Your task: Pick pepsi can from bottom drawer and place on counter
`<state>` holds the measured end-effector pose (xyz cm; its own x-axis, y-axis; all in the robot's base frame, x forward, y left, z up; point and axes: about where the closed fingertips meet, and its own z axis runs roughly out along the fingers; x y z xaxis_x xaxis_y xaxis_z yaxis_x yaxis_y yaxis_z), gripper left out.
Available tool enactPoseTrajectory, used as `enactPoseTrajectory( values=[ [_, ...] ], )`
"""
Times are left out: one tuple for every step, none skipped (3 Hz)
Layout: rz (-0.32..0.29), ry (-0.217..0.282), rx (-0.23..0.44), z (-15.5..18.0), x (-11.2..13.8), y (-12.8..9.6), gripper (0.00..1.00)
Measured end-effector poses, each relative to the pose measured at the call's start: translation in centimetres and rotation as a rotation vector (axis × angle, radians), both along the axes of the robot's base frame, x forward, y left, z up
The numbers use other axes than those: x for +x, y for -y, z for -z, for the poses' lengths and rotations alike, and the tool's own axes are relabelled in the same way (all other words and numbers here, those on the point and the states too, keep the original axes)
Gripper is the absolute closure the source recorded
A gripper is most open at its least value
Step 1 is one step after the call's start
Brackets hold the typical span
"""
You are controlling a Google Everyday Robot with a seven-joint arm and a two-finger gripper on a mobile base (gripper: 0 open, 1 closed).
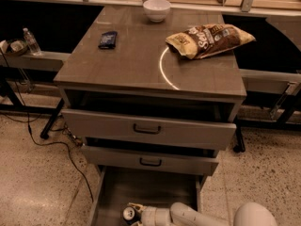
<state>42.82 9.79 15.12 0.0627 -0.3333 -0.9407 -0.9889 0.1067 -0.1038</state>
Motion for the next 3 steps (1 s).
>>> enactPoseTrajectory(
  values=[
    [0.006,0.003,0.026,-0.3,0.3,-0.6,0.65],
    [0.043,0.03,0.046,-2.0,1.3,0.4,0.96],
    [0.1,0.088,0.06,-6.4,2.6,3.0,1.0]
  ],
)
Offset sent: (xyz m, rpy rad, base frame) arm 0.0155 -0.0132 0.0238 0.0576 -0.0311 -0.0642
